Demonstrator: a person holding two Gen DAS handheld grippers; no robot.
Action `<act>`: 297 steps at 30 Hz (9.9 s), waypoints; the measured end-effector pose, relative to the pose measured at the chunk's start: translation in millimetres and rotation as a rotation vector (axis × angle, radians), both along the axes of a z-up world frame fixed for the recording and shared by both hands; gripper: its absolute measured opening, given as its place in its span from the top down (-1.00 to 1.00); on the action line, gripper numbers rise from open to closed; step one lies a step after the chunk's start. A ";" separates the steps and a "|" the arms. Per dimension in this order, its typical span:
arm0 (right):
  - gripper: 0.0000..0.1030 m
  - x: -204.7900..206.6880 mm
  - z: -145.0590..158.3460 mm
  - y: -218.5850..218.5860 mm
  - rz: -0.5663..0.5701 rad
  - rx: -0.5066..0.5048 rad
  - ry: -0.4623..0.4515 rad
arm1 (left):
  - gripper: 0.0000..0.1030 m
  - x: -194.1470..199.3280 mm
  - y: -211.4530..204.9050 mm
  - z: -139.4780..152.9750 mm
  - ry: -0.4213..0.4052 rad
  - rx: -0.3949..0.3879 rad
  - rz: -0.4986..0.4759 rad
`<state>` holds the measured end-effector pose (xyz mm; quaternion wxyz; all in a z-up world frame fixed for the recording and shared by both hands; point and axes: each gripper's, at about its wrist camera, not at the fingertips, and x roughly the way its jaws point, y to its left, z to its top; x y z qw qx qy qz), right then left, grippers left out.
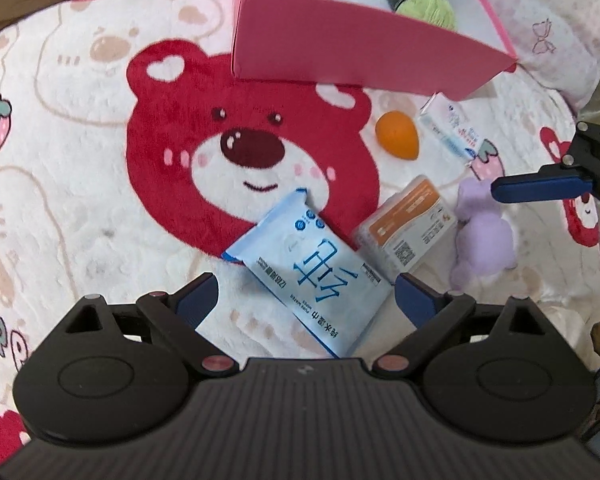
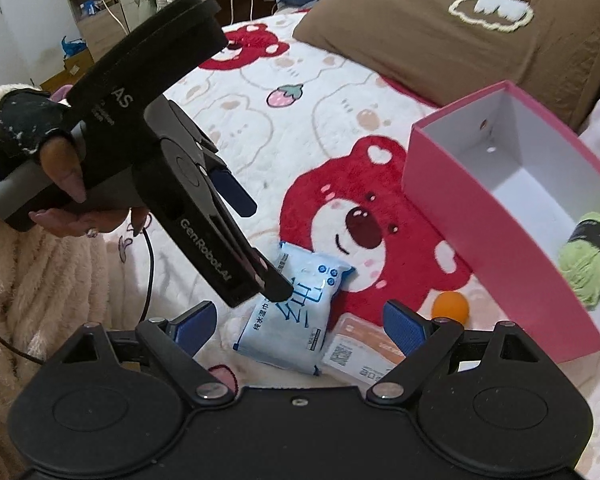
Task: Organize objects
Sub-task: 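Move the left tool toward the blue-and-white wet-wipe pack, then close the left tool on the wet-wipe pack, then lift the wet-wipe pack with the left tool toward the pink box, then lower the wet-wipe pack into the pink box beside the yarn ball, then open the left tool to release the pack and withdraw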
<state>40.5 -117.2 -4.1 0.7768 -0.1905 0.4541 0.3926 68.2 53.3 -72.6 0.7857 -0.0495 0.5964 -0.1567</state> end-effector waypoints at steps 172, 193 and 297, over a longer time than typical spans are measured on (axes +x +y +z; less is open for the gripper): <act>-0.31 40.4 3.7 -53.1 -0.398 0.275 0.030 | 0.50 21.2 -56.9 85.4 -0.188 -0.152 0.102; -0.28 103.1 47.6 -69.7 -0.419 0.252 0.003 | 0.49 87.2 -58.9 116.4 -0.215 -0.209 0.102; 0.10 136.2 28.6 -123.1 -0.521 0.136 -0.153 | 0.34 136.8 -61.0 113.4 -0.217 -0.217 0.137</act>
